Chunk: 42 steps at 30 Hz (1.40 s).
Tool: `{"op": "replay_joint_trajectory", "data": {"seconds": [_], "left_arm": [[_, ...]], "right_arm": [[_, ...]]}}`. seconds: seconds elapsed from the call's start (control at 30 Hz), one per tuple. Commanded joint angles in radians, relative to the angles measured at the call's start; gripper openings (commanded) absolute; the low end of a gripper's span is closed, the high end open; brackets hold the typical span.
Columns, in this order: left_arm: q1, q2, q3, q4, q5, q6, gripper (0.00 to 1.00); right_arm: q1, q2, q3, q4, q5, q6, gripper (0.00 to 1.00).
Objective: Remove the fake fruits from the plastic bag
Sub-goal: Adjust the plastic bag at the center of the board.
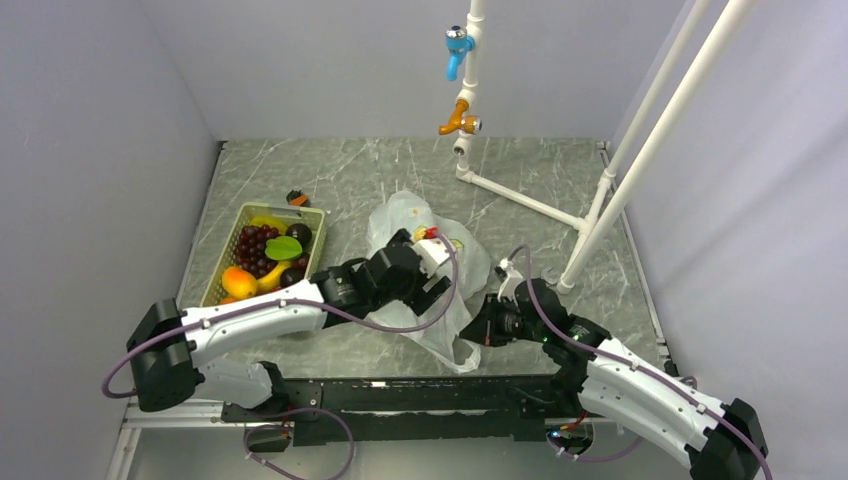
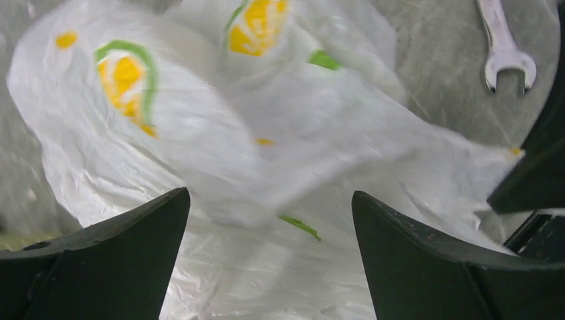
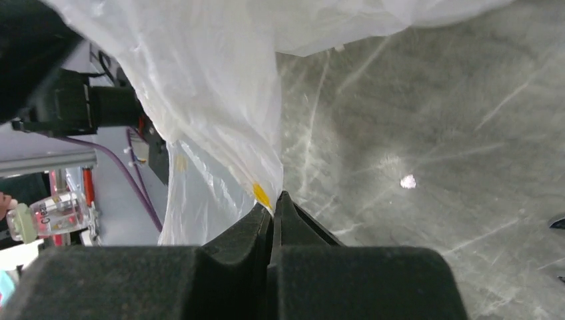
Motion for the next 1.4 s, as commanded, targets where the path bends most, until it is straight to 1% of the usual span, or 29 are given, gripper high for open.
{"op": "replay_joint_trajectory", "data": {"seconds": [0.0, 0.07, 0.17, 0.27, 0.33, 0.37, 0.4, 0.47, 0.53, 0.63, 0.73, 0.77, 0.83, 0.9, 0.93, 1.03, 1.07, 1.1, 1.13, 1.17, 1.23, 1.27, 1.3, 1.37], "left_arm": [[-0.036, -0.085, -0.087, 0.104, -0.208, -0.349, 0.99], [-0.055, -0.069, -0.109, 0.079, -0.281, -0.442, 0.99], [-0.064, 0.0, -0.075, -0.038, -0.404, -0.525, 0.99], [-0.062, 0.06, -0.023, -0.137, -0.489, -0.529, 1.0], [-0.061, 0.083, 0.007, -0.196, -0.531, -0.538, 0.97], [-0.061, 0.082, 0.015, -0.218, -0.529, -0.541, 0.96], [-0.061, 0.072, 0.015, -0.221, -0.505, -0.535, 0.97], [-0.063, 0.023, -0.027, -0.165, -0.422, -0.519, 0.99], [-0.063, -0.051, -0.098, -0.124, -0.374, -0.554, 0.99], [-0.061, -0.119, -0.17, -0.126, -0.413, -0.631, 0.99], [-0.042, -0.134, -0.205, -0.111, -0.459, -0.633, 1.0], [-0.018, -0.124, -0.204, -0.114, -0.465, -0.631, 0.99], [0.061, -0.097, -0.197, -0.114, -0.423, -0.613, 0.98], [0.132, -0.081, -0.188, -0.124, -0.395, -0.597, 0.91], [0.156, -0.082, -0.188, -0.128, -0.395, -0.583, 0.86], [0.238, -0.117, -0.195, -0.135, -0.376, -0.533, 0.63], [0.271, -0.14, -0.197, -0.14, -0.366, -0.517, 0.56], [0.29, -0.165, -0.203, -0.138, -0.361, -0.503, 0.48], [0.309, -0.192, -0.213, -0.131, -0.349, -0.488, 0.41], [0.329, -0.218, -0.224, -0.118, -0.323, -0.473, 0.39], [0.356, -0.254, -0.252, -0.077, -0.224, -0.432, 0.37], [0.362, -0.263, -0.261, -0.067, -0.183, -0.424, 0.33], [0.362, -0.268, -0.271, -0.049, -0.139, -0.415, 0.25], [0.363, -0.269, -0.299, -0.026, -0.084, -0.429, 0.01]], "right_arm": [[0.04, -0.012, -0.063, 0.13, -0.027, 0.067, 0.0], [0.066, -0.01, -0.072, 0.152, -0.022, 0.076, 0.0], [0.101, -0.004, -0.073, 0.166, 0.006, 0.078, 0.0], [0.134, 0.012, -0.062, 0.168, 0.027, 0.072, 0.0], [0.144, 0.023, -0.047, 0.153, 0.054, 0.059, 0.0], [0.147, 0.026, -0.035, 0.142, 0.067, 0.05, 0.0], [0.148, 0.028, -0.02, 0.13, 0.083, 0.039, 0.0], [0.149, 0.034, 0.009, 0.108, 0.118, 0.014, 0.0], [0.149, 0.046, 0.037, 0.093, 0.153, -0.012, 0.0], [0.15, 0.071, 0.081, 0.087, 0.174, -0.049, 0.0], [0.152, 0.091, 0.12, 0.077, 0.183, -0.085, 0.0], [0.153, 0.095, 0.127, 0.074, 0.183, -0.095, 0.0], [0.156, 0.095, 0.134, 0.068, 0.186, -0.113, 0.0], [0.156, 0.1, 0.143, 0.049, 0.189, -0.126, 0.0], [0.156, 0.102, 0.147, 0.038, 0.19, -0.133, 0.0], [0.163, 0.104, 0.133, 0.006, 0.189, -0.128, 0.0], [0.166, 0.108, 0.124, -0.011, 0.196, -0.115, 0.0], [0.172, 0.11, 0.116, -0.038, 0.204, -0.102, 0.0], [0.181, 0.11, 0.107, -0.062, 0.219, -0.084, 0.0], [0.2, 0.107, 0.099, -0.076, 0.238, -0.07, 0.0], [0.228, 0.113, 0.086, -0.101, 0.261, -0.046, 0.0], [0.243, 0.125, 0.081, -0.102, 0.263, -0.045, 0.0], [0.259, 0.146, 0.082, -0.102, 0.266, -0.047, 0.0], [0.305, 0.201, 0.105, -0.127, 0.307, -0.05, 0.0]]}}
